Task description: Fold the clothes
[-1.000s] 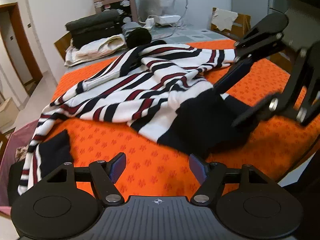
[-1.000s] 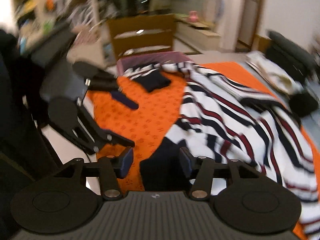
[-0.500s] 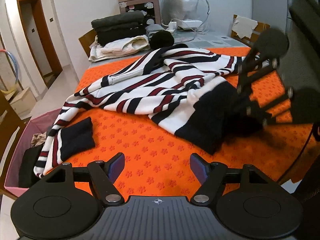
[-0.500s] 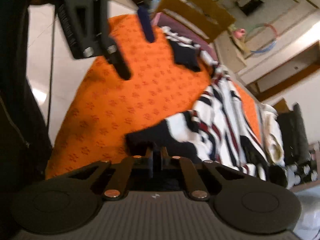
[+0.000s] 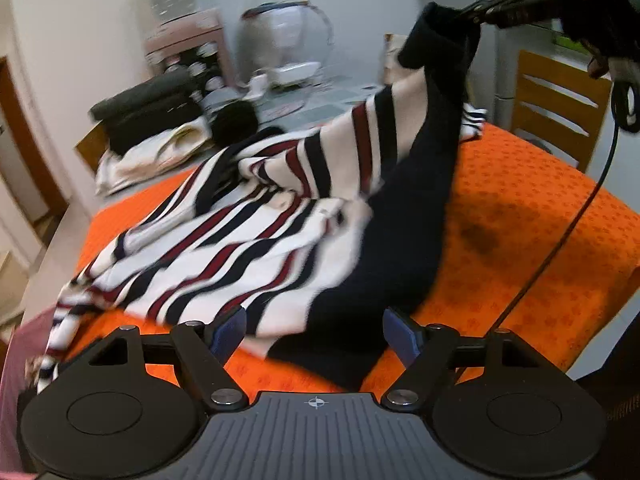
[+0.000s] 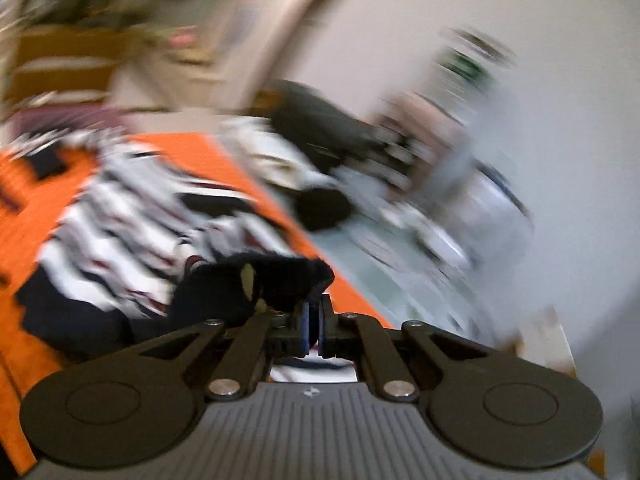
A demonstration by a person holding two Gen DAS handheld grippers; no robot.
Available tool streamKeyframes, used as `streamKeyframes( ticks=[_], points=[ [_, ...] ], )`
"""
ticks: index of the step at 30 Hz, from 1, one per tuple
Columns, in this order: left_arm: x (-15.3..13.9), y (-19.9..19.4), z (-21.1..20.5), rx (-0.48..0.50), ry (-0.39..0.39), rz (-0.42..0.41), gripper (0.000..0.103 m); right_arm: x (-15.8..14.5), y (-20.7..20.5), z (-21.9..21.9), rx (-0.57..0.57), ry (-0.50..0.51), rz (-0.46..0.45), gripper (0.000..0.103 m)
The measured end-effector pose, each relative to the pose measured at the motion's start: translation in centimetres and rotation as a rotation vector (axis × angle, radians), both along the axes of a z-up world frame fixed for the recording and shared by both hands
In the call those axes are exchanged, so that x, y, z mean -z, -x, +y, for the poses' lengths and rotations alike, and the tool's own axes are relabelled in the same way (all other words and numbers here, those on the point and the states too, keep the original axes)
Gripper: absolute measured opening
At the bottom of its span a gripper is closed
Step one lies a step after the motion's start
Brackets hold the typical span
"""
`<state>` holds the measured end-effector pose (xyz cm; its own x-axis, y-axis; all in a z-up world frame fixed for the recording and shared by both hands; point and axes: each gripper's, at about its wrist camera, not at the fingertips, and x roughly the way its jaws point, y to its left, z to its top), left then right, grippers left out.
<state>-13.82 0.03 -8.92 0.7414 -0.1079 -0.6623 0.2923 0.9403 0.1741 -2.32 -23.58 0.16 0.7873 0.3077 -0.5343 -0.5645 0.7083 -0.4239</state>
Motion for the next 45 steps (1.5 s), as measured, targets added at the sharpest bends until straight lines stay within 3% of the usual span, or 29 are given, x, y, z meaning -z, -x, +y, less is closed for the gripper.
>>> streamKeyframes(
  ticks=[4, 10, 12, 15, 16, 21, 23, 24, 25, 31, 33, 38, 40, 45],
  points=[
    [0.3, -1.3, -1.4, 0.056, -0.002, -0.001, 0.078, 0.8, -1.2, -7.9, 0.269, -0.163, 0.091, 0.004],
    [1.9, -3.1, -3.1, 0.111, 0.006, 0.049, 0.078, 7.7, -0.5, -15.5, 0.558, -0.343, 0.326, 0.002],
    [3.0, -3.3, -3.7, 0.13, -0.009, 0.079, 0.078, 10.4, 0.1, -16.6, 0.617, -0.368, 0.39, 0.001],
    [4.6, -3.3, -4.4, 0.146, -0.053, 0.113, 0.077, 12.8, 0.8, -16.9, 0.663, -0.347, 0.416, 0.001],
    [4.9, -3.2, -4.4, 0.135, -0.068, 0.113, 0.072, 13.3, 1.0, -17.0, 0.67, -0.352, 0.421, 0.001],
    [5.5, -3.4, -3.7, 0.087, -0.052, 0.108, 0.057, 13.2, 1.2, -16.2, 0.609, -0.361, 0.434, 0.002],
    [5.4, -3.3, -4.0, 0.102, -0.048, 0.1, 0.043, 12.8, 1.2, -15.5, 0.565, -0.346, 0.434, 0.005],
    [5.4, -3.2, -4.2, 0.11, -0.048, 0.097, 0.031, 12.9, 1.1, -15.0, 0.54, -0.338, 0.439, 0.01],
    [5.4, -3.1, -4.4, 0.101, -0.061, 0.086, 0.01, 13.1, 0.9, -14.6, 0.516, -0.328, 0.444, 0.018],
    [3.1, -2.6, -3.6, 0.031, -0.077, 0.002, 0.007, 13.5, -1.0, -11.0, 0.363, -0.181, 0.44, 0.054],
    [1.6, -2.4, -2.5, -0.008, -0.057, -0.017, 0.006, 13.9, -1.8, -10.2, 0.329, -0.147, 0.442, 0.057],
    [-2.3, -1.3, 1.3, -0.141, 0.016, -0.045, 0.006, 15.0, -4.2, -9.2, 0.28, -0.13, 0.502, 0.052],
    [-3.8, -0.6, 3.0, -0.197, 0.036, -0.054, 0.006, 15.0, -4.6, -8.7, 0.256, -0.146, 0.54, 0.011],
    [-7.4, 2.1, 6.4, -0.311, 0.054, -0.073, 0.006, 13.5, -3.3, -7.2, 0.168, -0.178, 0.594, 0.01]
  ],
)
